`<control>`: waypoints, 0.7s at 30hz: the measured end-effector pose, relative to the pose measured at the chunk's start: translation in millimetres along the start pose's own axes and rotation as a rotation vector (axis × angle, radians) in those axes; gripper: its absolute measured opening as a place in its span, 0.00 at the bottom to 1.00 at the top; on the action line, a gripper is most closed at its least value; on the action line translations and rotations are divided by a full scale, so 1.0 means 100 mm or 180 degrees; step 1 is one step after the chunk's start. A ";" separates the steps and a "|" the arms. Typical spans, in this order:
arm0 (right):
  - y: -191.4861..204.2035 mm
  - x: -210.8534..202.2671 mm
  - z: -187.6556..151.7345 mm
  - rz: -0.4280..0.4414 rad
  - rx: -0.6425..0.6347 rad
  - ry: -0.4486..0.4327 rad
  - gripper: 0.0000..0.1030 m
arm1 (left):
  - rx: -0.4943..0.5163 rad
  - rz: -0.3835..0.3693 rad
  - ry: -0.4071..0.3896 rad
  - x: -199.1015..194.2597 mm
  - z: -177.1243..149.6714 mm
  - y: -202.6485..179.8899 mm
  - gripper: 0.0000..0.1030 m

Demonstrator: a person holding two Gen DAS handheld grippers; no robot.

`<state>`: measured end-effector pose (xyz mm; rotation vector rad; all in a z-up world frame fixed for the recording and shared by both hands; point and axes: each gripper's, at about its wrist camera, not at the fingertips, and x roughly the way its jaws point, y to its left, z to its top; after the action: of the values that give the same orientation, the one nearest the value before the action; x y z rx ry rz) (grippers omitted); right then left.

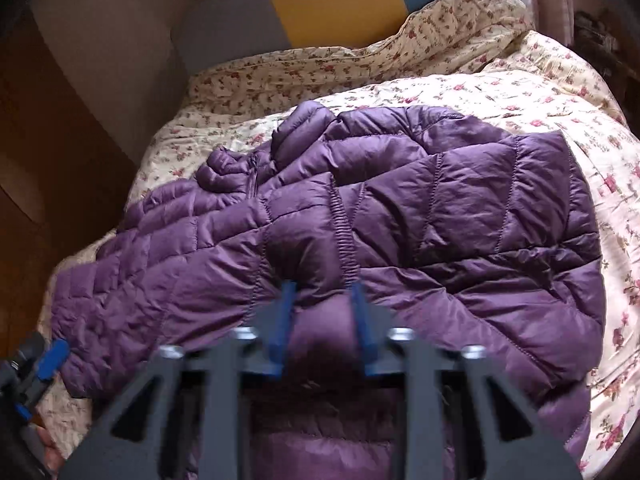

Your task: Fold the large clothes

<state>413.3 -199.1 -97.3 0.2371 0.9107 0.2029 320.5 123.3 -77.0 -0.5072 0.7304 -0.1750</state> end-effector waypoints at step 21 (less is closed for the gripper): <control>-0.69 -0.02 -0.27 -0.1141 0.0027 -0.0056 0.05 | 0.0467 0.0695 0.0452 0.81 -0.07 0.15 0.72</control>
<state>395.4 -262.6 -131.8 0.0803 0.9209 -0.1345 375.1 107.2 -136.4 -0.2744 0.8988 -0.0599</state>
